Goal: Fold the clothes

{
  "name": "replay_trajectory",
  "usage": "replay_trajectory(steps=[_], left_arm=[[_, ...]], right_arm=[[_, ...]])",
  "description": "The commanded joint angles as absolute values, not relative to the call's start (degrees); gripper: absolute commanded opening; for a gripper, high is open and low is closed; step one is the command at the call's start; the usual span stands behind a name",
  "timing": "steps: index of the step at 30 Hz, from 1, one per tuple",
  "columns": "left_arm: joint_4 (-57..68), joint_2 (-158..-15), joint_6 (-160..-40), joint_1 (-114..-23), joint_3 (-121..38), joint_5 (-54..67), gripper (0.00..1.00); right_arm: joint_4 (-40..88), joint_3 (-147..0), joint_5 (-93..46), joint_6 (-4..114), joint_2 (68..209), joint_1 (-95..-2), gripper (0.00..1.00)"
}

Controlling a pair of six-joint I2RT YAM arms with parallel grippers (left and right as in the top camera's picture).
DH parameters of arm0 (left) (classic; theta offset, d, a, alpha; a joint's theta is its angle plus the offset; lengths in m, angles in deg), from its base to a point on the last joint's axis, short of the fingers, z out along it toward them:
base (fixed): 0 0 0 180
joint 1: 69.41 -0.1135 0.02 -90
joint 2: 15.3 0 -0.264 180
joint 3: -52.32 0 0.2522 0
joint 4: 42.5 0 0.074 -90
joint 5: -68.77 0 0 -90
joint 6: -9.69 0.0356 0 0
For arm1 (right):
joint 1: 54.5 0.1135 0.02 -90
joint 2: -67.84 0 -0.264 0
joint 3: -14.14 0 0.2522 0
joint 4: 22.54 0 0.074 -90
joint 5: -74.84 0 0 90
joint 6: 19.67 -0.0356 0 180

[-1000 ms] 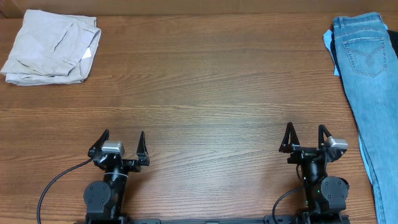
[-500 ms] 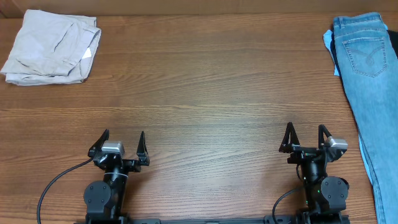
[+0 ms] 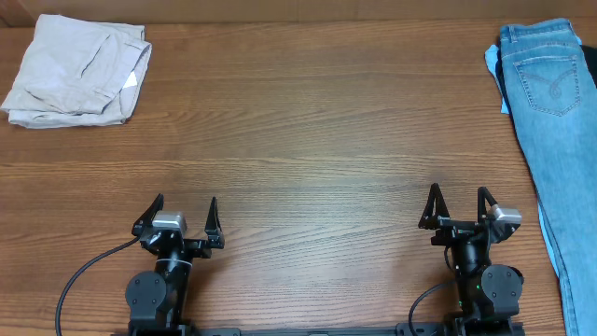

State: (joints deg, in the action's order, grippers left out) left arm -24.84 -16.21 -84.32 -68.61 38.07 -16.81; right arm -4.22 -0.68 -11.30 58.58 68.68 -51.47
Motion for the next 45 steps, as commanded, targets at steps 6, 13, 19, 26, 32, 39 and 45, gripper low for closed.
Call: replay_trajectory(steps=[6,13,19,26,32,39,45], left_arm=[[-24.6,-15.6,-83.1,-68.2,38.3,-17.4,1.0],[-24.6,-15.6,-83.1,-68.2,38.3,-17.4,1.0],[-24.6,-15.6,-83.1,-68.2,38.3,-17.4,1.0],[-24.6,-15.6,-83.1,-68.2,38.3,-17.4,1.0],[-24.6,-15.6,-83.1,-68.2,38.3,-17.4,1.0],[-24.6,-15.6,-83.1,-68.2,38.3,-17.4,1.0],[-24.6,-15.6,-83.1,-68.2,38.3,-17.4,1.0]], right_arm=[[-4.4,-0.1,-10.7,59.0,68.0,-51.6,1.0],[-4.4,-0.1,-19.2,49.1,68.0,-51.6,1.0],[-5.5,-0.1,-31.9,33.5,68.0,-51.6,1.0],[-15.8,-0.1,-36.4,27.8,68.0,-51.6,1.0],[-22.4,-3.6,-32.6,34.5,68.1,-51.6,1.0],[-16.4,-17.7,-27.5,47.8,76.4,-51.6,1.0],[-6.2,-36.0,-11.2,51.8,96.2,-51.6,1.0]])
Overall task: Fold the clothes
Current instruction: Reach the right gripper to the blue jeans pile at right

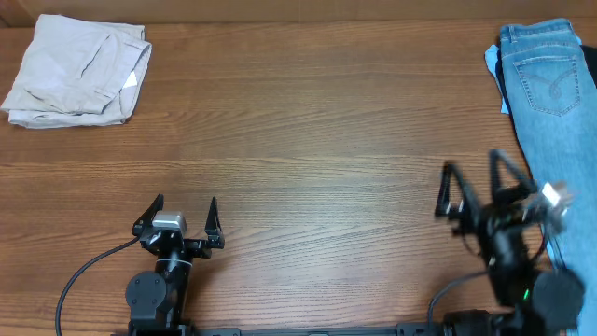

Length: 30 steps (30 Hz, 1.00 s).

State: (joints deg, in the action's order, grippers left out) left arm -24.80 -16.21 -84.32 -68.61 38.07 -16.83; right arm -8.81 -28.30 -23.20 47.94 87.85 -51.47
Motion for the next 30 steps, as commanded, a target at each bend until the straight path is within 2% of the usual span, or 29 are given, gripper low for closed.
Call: replay_trajectory(steps=[1,5,9,15,30], left_arm=[[-24.6,-15.6,-83.1,-68.2,38.3,-17.4,1.0],[-24.6,-15.6,-83.1,-68.2,38.3,-17.4,1.0],[-24.6,-15.6,-83.1,-68.2,38.3,-17.4,1.0],[-24.6,-15.6,-83.1,-68.2,38.3,-17.4,1.0],[-24.6,-15.6,-83.1,-68.2,38.3,-17.4,1.0]], right_arm=[[-4.1,-40.0,-8.1,52.9,100.8,-51.6,1.0],[4.3,-56.6,-5.7,59.0,119.7,-52.8,1.0],[19.7,-80.0,-5.7,63.7,143.4,-58.2,1.0],[37.7,-103.7,-5.6,70.2,166.6,-61.7,1.0],[22.3,-106.7,3.8,81.1,189.7,-65.9,0.99]])
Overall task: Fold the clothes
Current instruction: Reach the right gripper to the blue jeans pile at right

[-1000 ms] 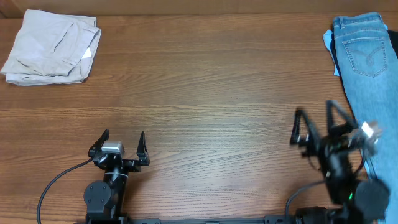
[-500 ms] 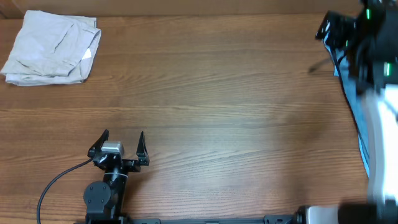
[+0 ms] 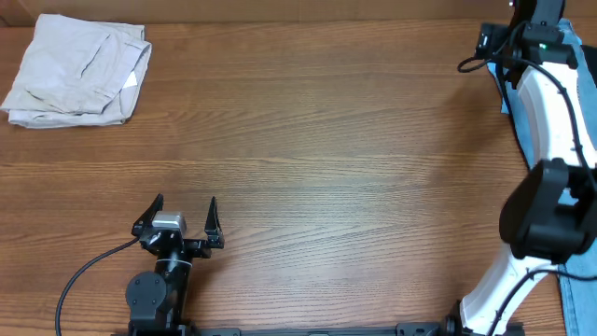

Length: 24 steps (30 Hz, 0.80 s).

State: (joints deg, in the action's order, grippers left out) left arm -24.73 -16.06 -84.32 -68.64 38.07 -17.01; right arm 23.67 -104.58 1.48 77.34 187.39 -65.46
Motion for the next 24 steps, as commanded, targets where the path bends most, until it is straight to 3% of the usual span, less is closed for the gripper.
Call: replay_trajectory(steps=[1,11,16,24], left_arm=[[-24.6,-15.6,-83.1,-68.2,38.3,-17.4,1.0],[-24.6,-15.6,-83.1,-68.2,38.3,-17.4,1.0],[-24.6,-15.6,-83.1,-68.2,38.3,-17.4,1.0],[-24.6,-15.6,-83.1,-68.2,38.3,-17.4,1.0]], right_arm=[[21.0,-106.7,4.7,81.1,190.8,-65.9,0.99],[9.8,-106.7,7.3,81.3,200.0,-65.9,0.94],[7.3,-106.7,7.6,81.3,202.5,-66.4,0.81],[4.5,-106.7,12.7,85.6,205.3,-67.5,0.81]])
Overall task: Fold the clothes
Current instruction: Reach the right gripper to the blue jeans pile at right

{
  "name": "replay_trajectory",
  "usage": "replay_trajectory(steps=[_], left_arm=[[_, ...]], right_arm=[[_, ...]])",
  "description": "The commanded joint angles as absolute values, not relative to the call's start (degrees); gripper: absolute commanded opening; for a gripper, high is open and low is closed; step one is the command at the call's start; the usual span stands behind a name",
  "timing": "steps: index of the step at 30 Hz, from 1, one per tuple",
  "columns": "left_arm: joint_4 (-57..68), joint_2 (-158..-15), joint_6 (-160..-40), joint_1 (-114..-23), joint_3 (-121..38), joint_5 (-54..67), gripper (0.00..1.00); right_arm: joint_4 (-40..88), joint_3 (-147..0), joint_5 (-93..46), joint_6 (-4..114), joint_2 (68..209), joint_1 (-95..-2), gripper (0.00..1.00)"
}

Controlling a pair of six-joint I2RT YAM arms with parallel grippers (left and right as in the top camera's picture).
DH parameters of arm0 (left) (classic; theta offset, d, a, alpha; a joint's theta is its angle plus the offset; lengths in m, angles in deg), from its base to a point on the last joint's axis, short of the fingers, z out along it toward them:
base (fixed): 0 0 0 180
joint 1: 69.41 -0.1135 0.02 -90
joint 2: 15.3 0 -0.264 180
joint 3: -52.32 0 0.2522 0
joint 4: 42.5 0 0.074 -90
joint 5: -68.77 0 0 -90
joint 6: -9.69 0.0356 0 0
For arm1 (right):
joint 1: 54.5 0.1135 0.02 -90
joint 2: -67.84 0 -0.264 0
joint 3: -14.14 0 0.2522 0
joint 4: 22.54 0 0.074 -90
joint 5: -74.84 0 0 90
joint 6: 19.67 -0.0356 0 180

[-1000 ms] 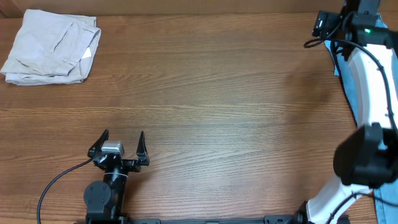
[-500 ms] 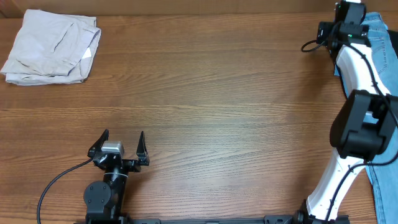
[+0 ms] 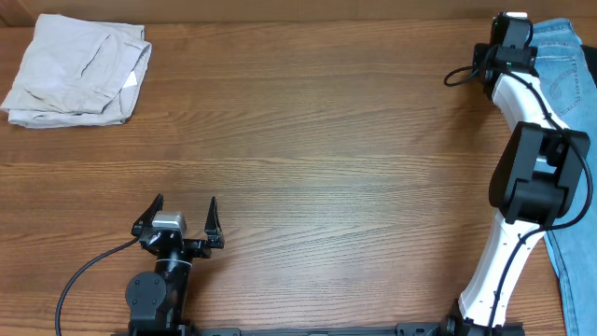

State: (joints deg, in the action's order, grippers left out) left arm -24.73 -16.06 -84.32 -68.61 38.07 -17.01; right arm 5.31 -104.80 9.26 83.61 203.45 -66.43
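Blue jeans (image 3: 565, 65) lie stretched along the table's right edge, waist at the far end, partly covered by my right arm. My right gripper (image 3: 509, 22) reaches down at the jeans' far left corner; its fingers are hidden under the wrist, so I cannot tell its state. A folded beige garment (image 3: 79, 70) lies at the far left corner. Near the front edge my left gripper (image 3: 182, 213) stands open and holds nothing, far from both garments.
The right arm (image 3: 522, 177) stretches from its base at the front right up along the jeans' left side. A dark edge of something (image 3: 569, 299) shows beside the jeans at the front right. The wooden table (image 3: 308, 140) fills the view.
My right gripper has shifted slightly left and down at the far right corner, and now sits at the jeans' waist corner. The arm's elbow has moved closer to the table's far side. The left arm is unchanged.
Both grippers first stood open near the front edge. Then the right arm was lifted and turned toward the jeans. Later it was stretched out to the far right corner, and now its gripper is down at the jeans' waist. Neither garment has moved.
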Motion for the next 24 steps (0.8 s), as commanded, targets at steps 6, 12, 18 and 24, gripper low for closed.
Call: replay_trajectory(steps=[6,12,18,24], left_arm=[[-24.6,-15.6,-83.1,-68.2,38.3,-17.4,1.0],[-24.6,-15.6,-83.1,-68.2,38.3,-17.4,1.0],[-24.6,-15.6,-83.1,-68.2,38.3,-17.4,1.0],[-24.6,-15.6,-83.1,-68.2,38.3,-17.4,1.0]], right_arm=[[3.7,-106.7,13.3,85.7,207.3,-69.0,0.82],[2.9,-106.7,13.3,86.9,208.9,-69.3,0.84],[1.9,-106.7,13.3,86.9,208.9,-69.3,0.77],[1.9,-106.7,13.7,86.9,209.0,-69.6,0.55]])
